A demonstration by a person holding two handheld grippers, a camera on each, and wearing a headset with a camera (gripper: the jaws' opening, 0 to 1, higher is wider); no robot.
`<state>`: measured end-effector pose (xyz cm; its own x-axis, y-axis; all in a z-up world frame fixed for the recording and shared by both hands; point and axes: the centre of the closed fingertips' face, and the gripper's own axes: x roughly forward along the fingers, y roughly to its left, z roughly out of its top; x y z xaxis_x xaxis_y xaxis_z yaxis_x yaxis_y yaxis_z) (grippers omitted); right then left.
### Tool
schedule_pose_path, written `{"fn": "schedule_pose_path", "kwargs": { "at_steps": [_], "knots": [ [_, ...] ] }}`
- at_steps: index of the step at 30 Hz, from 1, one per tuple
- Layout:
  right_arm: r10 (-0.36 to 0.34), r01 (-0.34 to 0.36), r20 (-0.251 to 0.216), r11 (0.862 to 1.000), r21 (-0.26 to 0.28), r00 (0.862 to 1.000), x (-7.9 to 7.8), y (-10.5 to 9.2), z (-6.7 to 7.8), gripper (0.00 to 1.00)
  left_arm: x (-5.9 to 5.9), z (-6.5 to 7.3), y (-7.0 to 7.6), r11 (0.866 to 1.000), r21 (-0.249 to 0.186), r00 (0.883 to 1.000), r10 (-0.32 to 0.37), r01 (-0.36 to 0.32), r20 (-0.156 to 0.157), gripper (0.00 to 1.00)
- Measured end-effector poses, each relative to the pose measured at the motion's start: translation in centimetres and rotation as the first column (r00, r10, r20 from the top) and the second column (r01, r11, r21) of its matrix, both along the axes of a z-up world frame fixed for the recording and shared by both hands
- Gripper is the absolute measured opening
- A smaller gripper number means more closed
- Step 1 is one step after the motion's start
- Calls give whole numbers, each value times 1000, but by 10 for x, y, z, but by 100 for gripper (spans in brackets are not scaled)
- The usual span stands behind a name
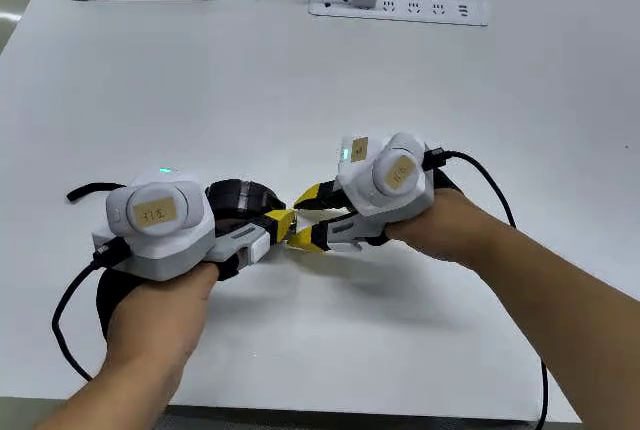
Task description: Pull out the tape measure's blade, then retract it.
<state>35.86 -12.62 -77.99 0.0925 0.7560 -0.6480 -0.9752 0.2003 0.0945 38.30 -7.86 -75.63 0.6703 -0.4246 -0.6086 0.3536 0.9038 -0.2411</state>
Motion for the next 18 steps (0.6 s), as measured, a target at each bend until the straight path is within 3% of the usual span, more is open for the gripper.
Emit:
{"fn": "schedule_pose_path", "kwargs": {
  "at_steps": [5,7,15,18],
  "knots": [
    [-26,26,1,1000,16,1000,1,-3,5,26,-1,5,2,1000,3,1000,-23,23,20,66],
    [-27,27,4,1000,14,1000,1,-3,4,26,-1,8,3,999,1,998,-38,38,43,66],
    [-45,44,19,999,21,999,0,-6,9,28,-6,11,9,997,4,996,-73,73,51,66],
    [-68,68,21,997,35,997,-3,-11,14,30,-9,15,9,993,15,991,-115,114,70,66]
  ]
}}
